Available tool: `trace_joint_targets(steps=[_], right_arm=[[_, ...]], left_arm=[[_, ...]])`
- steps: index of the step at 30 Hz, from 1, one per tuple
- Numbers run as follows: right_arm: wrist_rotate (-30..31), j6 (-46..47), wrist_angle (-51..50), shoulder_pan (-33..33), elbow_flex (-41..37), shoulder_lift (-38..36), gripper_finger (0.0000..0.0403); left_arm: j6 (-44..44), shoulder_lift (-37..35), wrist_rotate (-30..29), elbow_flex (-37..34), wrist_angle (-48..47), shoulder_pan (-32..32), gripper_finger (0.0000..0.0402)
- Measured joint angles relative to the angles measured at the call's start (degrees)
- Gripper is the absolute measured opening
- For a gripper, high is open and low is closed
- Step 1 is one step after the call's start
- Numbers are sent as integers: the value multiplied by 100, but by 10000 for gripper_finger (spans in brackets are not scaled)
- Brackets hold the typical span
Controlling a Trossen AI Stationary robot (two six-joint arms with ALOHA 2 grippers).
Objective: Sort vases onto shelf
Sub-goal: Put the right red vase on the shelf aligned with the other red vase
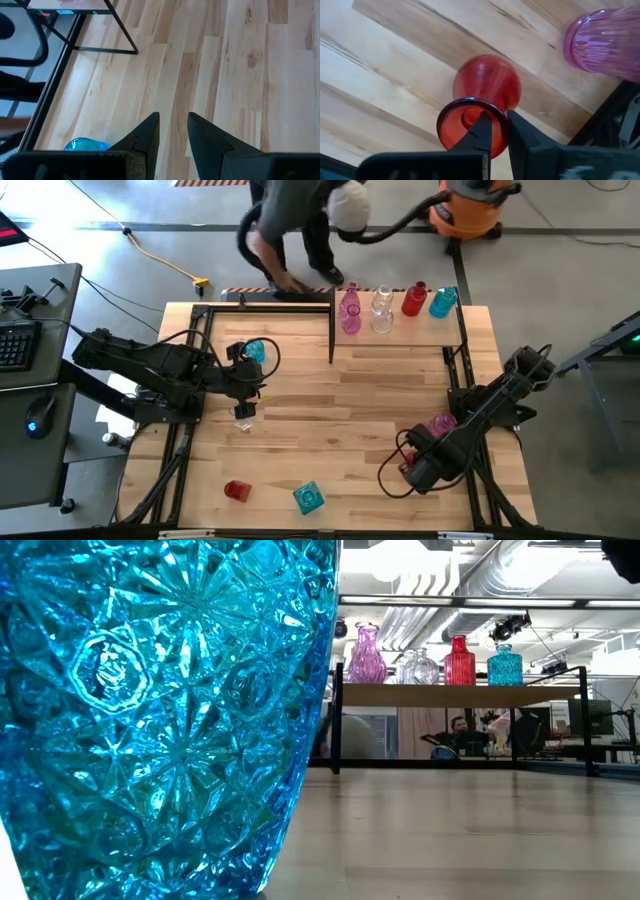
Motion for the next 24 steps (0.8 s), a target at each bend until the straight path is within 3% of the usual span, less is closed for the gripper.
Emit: trace_joint_targets(steps=[10,24], right_arm=[[-159,-405,-164,-299,-46,-120,0],[642,-406,-211,-404,-42,-1117,0]], left_arm=[[12,0,-2,2,0,2,90],[99,2,-4,2,-2,1,90]])
